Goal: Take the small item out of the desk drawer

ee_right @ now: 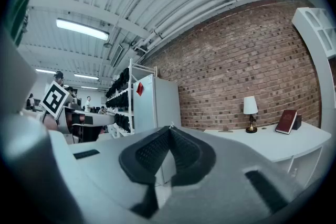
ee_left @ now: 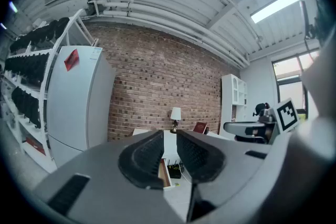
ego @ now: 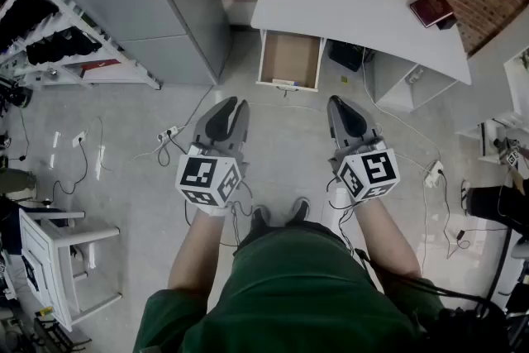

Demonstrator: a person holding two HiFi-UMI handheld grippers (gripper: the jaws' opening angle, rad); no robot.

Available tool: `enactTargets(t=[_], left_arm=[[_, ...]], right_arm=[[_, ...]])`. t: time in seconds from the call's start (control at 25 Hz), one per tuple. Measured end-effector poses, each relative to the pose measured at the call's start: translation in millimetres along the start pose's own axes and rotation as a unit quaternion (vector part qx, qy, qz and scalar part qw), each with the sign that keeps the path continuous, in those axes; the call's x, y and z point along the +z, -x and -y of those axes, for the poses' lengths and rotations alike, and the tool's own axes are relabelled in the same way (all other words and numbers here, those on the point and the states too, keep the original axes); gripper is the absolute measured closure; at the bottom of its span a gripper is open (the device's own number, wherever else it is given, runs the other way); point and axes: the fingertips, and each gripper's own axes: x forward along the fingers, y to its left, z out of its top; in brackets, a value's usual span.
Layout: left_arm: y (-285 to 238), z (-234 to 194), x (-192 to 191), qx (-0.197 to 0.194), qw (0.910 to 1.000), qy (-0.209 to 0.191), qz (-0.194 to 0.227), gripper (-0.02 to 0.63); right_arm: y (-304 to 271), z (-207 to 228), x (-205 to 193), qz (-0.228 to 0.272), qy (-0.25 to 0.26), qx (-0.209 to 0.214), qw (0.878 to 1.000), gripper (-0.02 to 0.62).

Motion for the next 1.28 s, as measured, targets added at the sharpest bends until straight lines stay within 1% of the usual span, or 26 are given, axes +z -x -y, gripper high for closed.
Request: enactTargets(t=[0.24,0.48,0.68,0.92,1.08,1.28], left_arm=[[-10.0,36.7,-1.4,0.01,1.0,0.001,-0.001,0.537],[-13.2,44.0,-0.3,0.021,0.9997,-0.009,-0.009,0.537],[-24.1,37.2,-9.8,0.03,0.9994,-0.004,-0.018,0.537],[-46.8,23.1,-19.9,0.024,0.9994,0.003,-0.023,0.537],[-70.0,3.1,-20.4,0.02,0.9996,0.005,-0.021,0.537],[-101.5,-38.6,-22.9,0.018,0.9996,0.007,-0.022,0.537]], right_arm=[[20.5,30.8,-0.9,0.004,-0.02,0.018,1.0,0.593],[22.0,47.3,1.9,0.009,-0.025,0.022,0.999,0.592],[13.4,53.7,-8.9,-0.002,-0.028,0.029,0.999,0.592],[-4.9,65.2,-15.5,-0.014,-0.022,0.02,0.999,0.592],[-28.3,75.4,-18.7,-0.022,-0.017,0.011,1.0,0.592],[-70.8,80.3,-26.5,-0.035,-0.011,0.003,0.999,0.592]])
